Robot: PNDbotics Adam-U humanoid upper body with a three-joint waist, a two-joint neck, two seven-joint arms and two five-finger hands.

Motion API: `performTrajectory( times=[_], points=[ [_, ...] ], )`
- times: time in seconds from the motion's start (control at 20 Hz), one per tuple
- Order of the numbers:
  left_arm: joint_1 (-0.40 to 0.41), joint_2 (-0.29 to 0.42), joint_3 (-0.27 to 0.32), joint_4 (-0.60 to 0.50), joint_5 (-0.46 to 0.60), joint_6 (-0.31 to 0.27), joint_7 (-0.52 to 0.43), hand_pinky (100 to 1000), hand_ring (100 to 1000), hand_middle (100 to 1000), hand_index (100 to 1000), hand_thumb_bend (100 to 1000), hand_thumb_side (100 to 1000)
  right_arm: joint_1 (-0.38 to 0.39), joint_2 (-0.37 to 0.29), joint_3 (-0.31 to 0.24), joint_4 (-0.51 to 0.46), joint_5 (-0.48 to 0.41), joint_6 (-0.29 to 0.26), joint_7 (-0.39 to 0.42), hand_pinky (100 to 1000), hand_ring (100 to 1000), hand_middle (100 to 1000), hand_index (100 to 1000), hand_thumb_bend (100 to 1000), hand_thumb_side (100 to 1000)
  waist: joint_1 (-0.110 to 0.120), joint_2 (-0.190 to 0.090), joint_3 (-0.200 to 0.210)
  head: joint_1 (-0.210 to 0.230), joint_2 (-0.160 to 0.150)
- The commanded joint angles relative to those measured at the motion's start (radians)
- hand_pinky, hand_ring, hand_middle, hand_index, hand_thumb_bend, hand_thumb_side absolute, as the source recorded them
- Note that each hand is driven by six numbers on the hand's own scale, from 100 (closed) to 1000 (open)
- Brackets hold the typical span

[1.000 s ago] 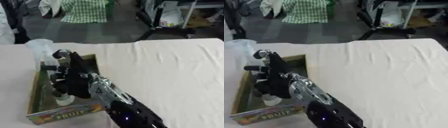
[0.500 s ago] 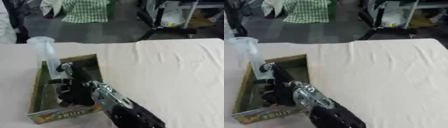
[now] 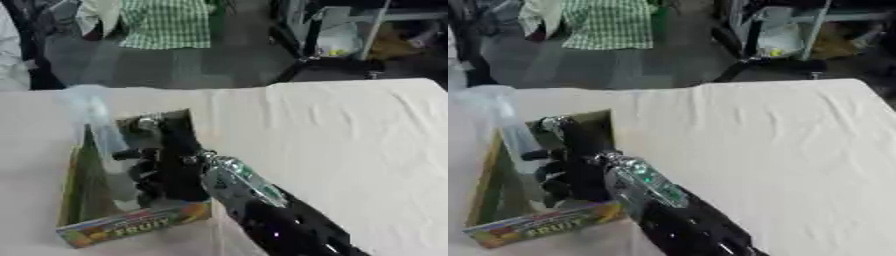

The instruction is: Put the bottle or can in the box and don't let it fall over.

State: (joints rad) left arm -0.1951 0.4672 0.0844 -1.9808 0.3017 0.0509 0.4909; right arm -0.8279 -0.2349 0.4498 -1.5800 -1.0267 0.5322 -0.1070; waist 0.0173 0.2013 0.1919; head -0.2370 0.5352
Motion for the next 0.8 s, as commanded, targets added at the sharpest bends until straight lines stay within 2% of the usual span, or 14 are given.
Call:
performTrajectory(
  times=[0.05,0.25,0.3,0.4,0.55,0.7,0.8],
  points=[
    [0.001,0.038,0.015,-0.019,-0.009,0.0,0.005,815,834,786,806,823,617,-0.02,-0.069,-0.055,-0.096,-0.016,-0.051,-0.005,375,210,378,910,100,1000,0.01,-0.027,-0.002,0.008,0.004],
    [0.014,0.036,0.018,-0.019,-0.011,-0.002,0.006,814,832,785,806,826,617,0.002,-0.141,-0.117,-0.151,-0.019,-0.097,-0.044,561,310,450,893,100,985,0.02,-0.04,-0.012,0.023,0.011],
    [0.018,0.036,0.018,-0.019,-0.012,-0.004,0.005,814,832,785,807,827,618,0.009,-0.156,-0.13,-0.162,-0.018,-0.108,-0.056,656,370,480,889,100,975,0.023,-0.042,-0.016,0.026,0.012],
    [0.024,0.035,0.018,-0.019,-0.014,-0.007,0.005,814,831,785,807,829,618,0.024,-0.191,-0.161,-0.182,-0.011,-0.133,-0.082,741,449,530,884,100,955,0.028,-0.048,-0.021,0.033,0.012],
    [0.03,0.03,0.016,-0.019,-0.014,-0.011,0.002,814,831,785,807,831,619,0.045,-0.228,-0.207,-0.203,0.001,-0.177,-0.12,817,536,596,879,100,915,0.035,-0.052,-0.026,0.038,0.015],
    [0.032,0.024,0.017,-0.019,-0.016,-0.019,0.001,813,830,784,808,830,621,0.073,-0.26,-0.259,-0.22,0.021,-0.232,-0.156,888,661,679,873,100,869,0.036,-0.056,-0.039,0.052,0.035],
    [0.03,0.027,0.019,-0.019,-0.016,-0.028,0.0,813,830,784,809,830,620,0.093,-0.285,-0.292,-0.229,0.04,-0.267,-0.177,904,716,719,874,100,851,0.032,-0.058,-0.048,0.062,0.043]
  ],
)
